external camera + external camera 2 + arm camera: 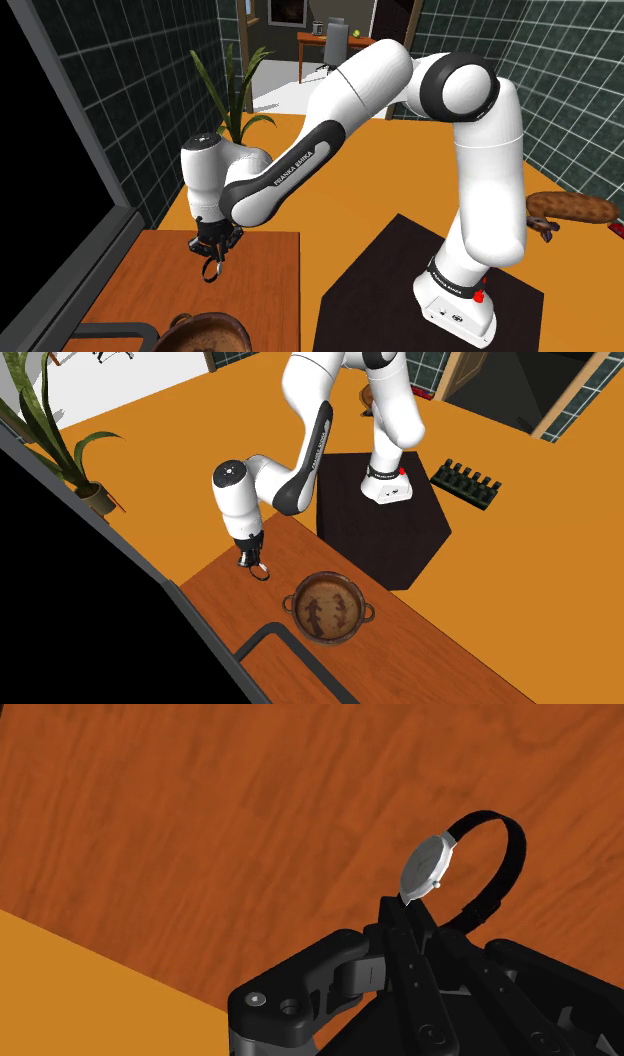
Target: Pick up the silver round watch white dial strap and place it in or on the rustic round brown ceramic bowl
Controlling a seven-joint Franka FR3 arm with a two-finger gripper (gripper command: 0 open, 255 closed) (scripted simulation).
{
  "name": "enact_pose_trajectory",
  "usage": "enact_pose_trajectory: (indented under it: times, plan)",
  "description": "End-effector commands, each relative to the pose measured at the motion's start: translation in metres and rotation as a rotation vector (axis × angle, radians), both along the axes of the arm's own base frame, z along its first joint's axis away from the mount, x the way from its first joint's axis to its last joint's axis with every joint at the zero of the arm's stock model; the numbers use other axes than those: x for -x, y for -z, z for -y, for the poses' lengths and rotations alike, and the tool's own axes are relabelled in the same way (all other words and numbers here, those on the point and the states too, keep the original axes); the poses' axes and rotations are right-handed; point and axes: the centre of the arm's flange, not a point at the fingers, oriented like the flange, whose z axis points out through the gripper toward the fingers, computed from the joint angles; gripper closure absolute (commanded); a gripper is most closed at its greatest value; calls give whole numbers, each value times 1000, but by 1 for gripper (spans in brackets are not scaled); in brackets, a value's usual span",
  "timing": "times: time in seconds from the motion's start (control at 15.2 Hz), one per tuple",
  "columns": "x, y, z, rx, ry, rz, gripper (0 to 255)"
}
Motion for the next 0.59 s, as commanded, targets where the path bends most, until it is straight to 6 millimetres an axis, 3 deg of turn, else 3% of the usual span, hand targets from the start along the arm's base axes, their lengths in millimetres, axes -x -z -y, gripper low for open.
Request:
enact_pose_trajectory:
  times: [0.0, 0.2, 0.53]
  plan:
    - [0, 0, 0, 0, 0, 0, 255]
    - [0, 0, 0, 0, 0, 0, 255]
    - [0, -26, 0, 0, 0, 0, 255]
